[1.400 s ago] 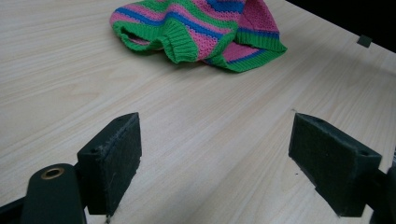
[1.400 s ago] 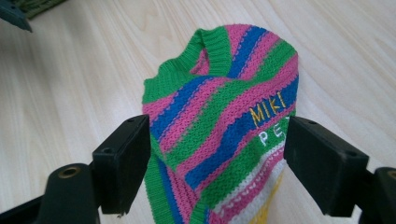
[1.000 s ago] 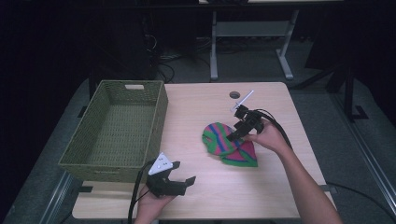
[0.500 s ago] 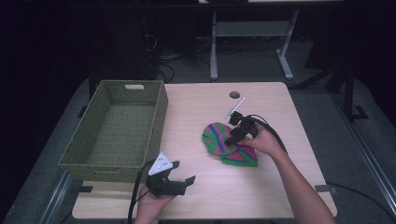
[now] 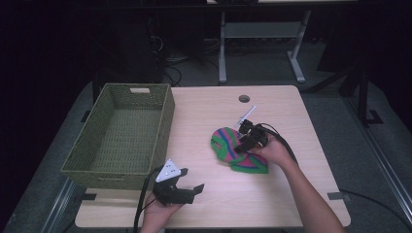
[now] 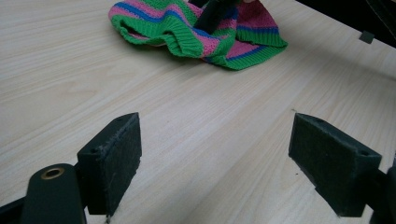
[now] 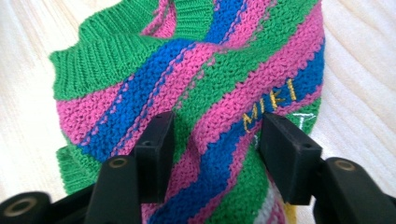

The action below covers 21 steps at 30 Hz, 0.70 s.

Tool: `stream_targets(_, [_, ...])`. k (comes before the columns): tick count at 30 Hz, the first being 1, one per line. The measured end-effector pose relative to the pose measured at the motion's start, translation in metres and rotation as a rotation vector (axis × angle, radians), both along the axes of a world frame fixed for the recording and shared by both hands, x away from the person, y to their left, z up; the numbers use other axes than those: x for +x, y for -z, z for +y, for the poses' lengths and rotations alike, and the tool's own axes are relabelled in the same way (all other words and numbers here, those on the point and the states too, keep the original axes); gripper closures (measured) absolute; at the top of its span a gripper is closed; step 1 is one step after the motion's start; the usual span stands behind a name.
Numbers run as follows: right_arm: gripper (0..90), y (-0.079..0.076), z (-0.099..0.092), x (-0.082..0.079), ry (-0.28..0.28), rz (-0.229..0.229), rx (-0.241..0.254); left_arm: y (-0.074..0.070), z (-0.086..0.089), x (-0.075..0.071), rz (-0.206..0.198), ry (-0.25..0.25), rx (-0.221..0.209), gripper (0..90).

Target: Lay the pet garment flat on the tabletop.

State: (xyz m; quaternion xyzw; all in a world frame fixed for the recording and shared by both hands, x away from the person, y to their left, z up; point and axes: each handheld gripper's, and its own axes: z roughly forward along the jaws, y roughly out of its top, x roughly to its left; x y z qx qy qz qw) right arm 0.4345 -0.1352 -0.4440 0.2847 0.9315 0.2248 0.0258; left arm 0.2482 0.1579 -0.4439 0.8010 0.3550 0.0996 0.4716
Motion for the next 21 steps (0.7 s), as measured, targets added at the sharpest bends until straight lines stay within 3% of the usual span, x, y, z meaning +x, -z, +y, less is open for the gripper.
stream_targets(21, [73.6, -0.0022, 0.0048, -0.0040, 0.013, -0.030, -0.040, 0.0005, -0.0016, -0.0012, -0.003, 0.002, 0.008, 16.8])
